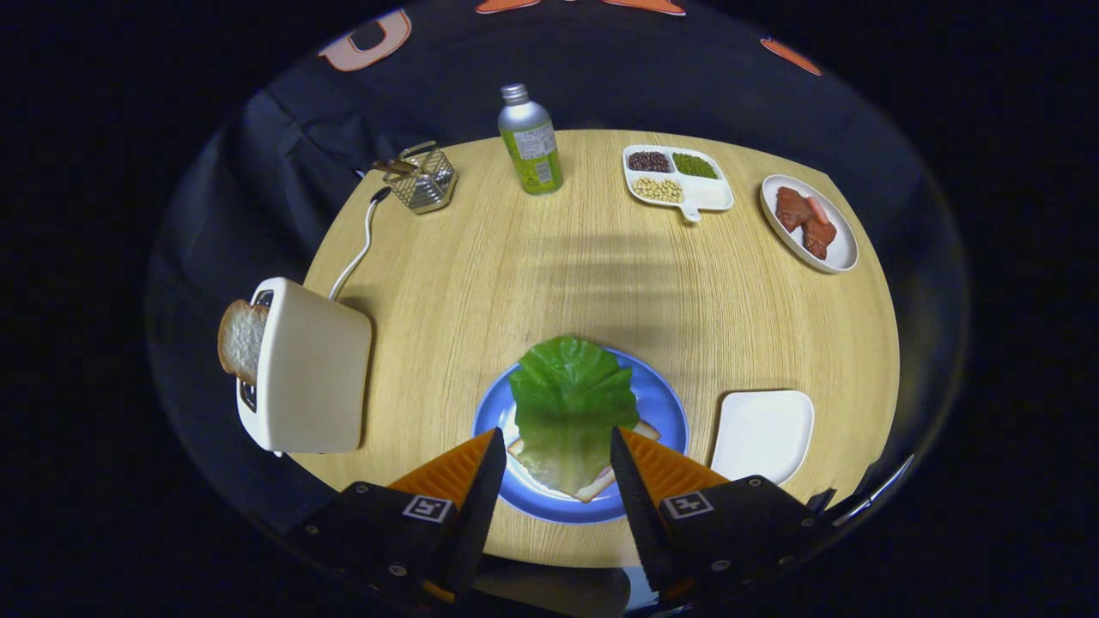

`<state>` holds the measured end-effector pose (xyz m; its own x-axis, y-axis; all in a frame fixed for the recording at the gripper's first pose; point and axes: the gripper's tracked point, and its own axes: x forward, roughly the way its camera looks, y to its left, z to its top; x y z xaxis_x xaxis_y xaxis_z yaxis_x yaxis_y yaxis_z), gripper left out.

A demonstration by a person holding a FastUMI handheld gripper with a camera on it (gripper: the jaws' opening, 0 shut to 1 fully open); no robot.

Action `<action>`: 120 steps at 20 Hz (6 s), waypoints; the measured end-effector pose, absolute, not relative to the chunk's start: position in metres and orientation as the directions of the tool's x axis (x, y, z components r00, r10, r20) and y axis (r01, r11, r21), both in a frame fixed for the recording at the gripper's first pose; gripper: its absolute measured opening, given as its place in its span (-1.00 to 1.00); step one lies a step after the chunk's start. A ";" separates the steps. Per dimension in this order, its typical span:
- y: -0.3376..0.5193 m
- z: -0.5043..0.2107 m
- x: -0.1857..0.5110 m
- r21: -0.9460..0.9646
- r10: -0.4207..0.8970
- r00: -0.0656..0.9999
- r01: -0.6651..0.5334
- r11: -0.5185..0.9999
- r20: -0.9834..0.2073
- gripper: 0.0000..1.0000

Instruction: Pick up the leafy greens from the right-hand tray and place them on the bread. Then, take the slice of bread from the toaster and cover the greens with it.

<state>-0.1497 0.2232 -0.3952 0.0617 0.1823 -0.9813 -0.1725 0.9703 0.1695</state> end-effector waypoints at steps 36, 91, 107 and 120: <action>0.526 -0.360 -0.137 0.181 0.164 -0.077 -0.428 0.886 -0.983 0.42; 0.240 -0.341 -0.131 0.719 0.717 0.077 0.003 0.695 -0.693 -0.80; 0.208 -0.450 -0.170 0.687 0.689 0.044 0.143 0.713 -0.724 -0.79; 0.170 -0.488 -0.178 0.544 0.539 0.086 0.074 0.836 -0.838 -0.25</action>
